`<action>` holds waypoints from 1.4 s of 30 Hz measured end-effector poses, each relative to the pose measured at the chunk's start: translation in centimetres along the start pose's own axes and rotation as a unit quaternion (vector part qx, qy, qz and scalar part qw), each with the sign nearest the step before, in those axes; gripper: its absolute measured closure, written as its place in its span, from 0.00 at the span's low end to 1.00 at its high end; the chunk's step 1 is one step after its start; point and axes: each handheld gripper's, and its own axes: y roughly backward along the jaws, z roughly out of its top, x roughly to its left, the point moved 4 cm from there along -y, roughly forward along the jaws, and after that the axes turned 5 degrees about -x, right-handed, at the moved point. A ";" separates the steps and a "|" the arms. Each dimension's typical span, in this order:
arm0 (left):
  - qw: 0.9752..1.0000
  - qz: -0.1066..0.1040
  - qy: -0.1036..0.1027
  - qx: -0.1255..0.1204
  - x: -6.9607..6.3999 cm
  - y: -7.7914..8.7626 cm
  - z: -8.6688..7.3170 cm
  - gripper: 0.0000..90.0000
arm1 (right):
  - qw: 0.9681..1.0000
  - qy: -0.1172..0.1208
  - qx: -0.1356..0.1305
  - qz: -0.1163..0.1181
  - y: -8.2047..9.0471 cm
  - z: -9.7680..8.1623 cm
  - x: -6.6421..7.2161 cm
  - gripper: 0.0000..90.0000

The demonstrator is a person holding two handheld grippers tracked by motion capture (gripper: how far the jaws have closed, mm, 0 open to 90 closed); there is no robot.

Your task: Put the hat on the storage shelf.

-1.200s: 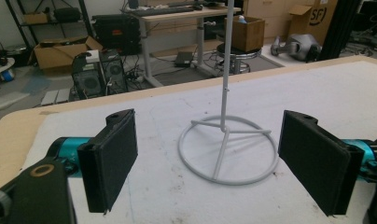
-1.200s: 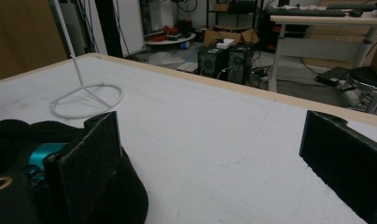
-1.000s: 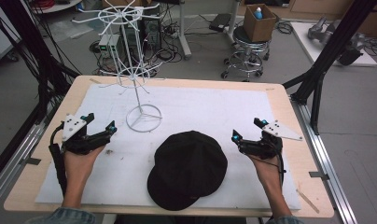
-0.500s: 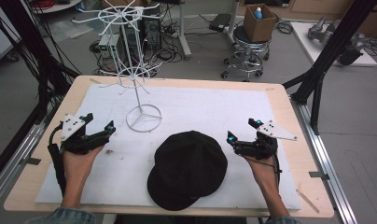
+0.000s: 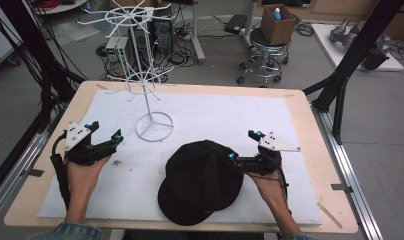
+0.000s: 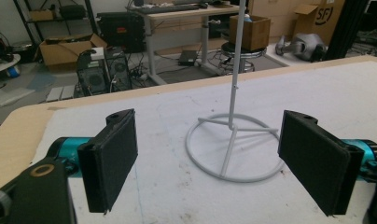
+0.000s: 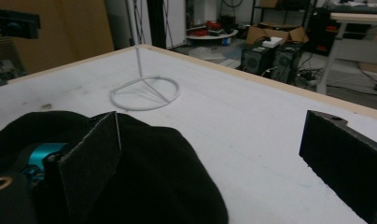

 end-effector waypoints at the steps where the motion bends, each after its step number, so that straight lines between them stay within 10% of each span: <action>1: 1.000 0.000 0.000 0.000 0.0 0.0 0.0 0.22 | 1.000 0.000 -0.001 0.005 -0.1 0.0 0.2 0.05; 23: 1.000 0.002 -0.001 0.003 0.1 0.0 -0.2 0.22 | 0.994 0.003 0.024 0.102 -2.6 -1.0 4.3 0.05; 42: 1.000 0.004 0.000 -0.001 0.3 0.2 0.0 0.22 | 0.989 -0.003 0.073 0.126 -3.6 -2.6 4.8 0.19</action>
